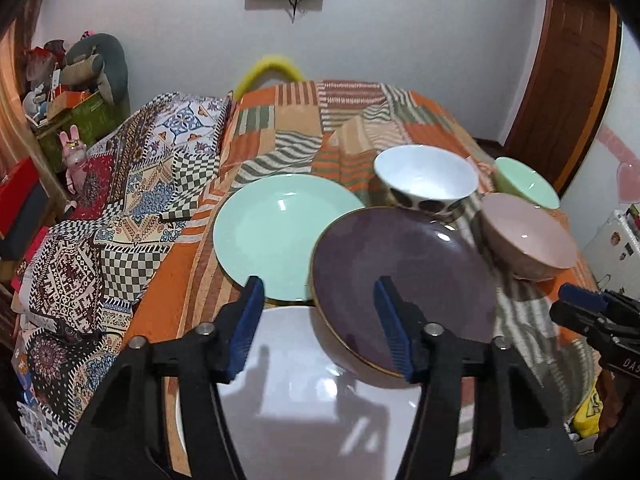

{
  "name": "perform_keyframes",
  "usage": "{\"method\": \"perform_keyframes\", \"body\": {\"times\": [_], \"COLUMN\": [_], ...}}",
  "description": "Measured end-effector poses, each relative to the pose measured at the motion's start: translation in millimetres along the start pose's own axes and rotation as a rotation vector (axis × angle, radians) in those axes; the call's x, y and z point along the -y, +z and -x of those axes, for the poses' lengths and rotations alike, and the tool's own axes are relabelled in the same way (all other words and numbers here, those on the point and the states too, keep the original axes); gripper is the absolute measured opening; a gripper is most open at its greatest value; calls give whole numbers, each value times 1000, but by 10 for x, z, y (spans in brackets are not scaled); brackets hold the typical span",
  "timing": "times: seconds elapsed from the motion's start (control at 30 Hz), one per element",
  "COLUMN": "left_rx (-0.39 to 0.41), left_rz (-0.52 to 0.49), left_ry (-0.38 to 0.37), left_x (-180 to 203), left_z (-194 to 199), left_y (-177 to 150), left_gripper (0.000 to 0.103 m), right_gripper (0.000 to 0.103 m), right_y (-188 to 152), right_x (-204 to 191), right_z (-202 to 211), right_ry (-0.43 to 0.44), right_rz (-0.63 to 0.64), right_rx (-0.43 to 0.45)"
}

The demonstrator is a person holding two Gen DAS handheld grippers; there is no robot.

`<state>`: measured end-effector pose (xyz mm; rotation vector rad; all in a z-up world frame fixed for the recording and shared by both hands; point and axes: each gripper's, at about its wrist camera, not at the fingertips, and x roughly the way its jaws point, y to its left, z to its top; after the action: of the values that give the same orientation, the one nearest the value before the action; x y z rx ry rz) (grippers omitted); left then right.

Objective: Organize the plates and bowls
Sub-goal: 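Reach both grippers to the dark purple plate rim and close on it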

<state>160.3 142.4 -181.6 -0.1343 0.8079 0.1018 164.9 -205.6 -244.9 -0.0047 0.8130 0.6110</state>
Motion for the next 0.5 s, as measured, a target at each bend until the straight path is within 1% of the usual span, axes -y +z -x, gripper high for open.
{"method": "perform_keyframes", "body": {"times": [0.03, 0.07, 0.13, 0.2, 0.3, 0.37, 0.43, 0.5], "left_rx": [-12, -27, -55, -82, -104, -112, -119, -129], "left_rz": [1, 5, 20, 32, 43, 48, 51, 43], "left_ry": [-4, -7, -28, -46, -57, -65, -75, -76], "left_x": [-34, -62, -121, -173, -231, -259, -283, -284], "left_z": [-78, -146, -279, -407, -568, -647, -734, -820], "left_y": [12, 26, 48, 74, 114, 135, 155, 171], "left_gripper": [47, 45, 37, 34, 31, 30, 30, 30], "right_gripper": [41, 40, 39, 36, 35, 33, 28, 27], "right_y": [-7, -9, -21, -12, 2, 29, 33, 45], "right_x": [3, 3, -7, -22, -29, -14, 4, 10], "right_z": [-54, -107, -207, -289, -387, -453, -510, -575], "right_ry": [6, 8, 3, -6, -18, -29, -36, -43], "right_rz": [-2, -4, -1, 4, 10, 13, 4, -2], "right_rx": [-18, -35, -56, -75, -97, -105, -113, -126]}}
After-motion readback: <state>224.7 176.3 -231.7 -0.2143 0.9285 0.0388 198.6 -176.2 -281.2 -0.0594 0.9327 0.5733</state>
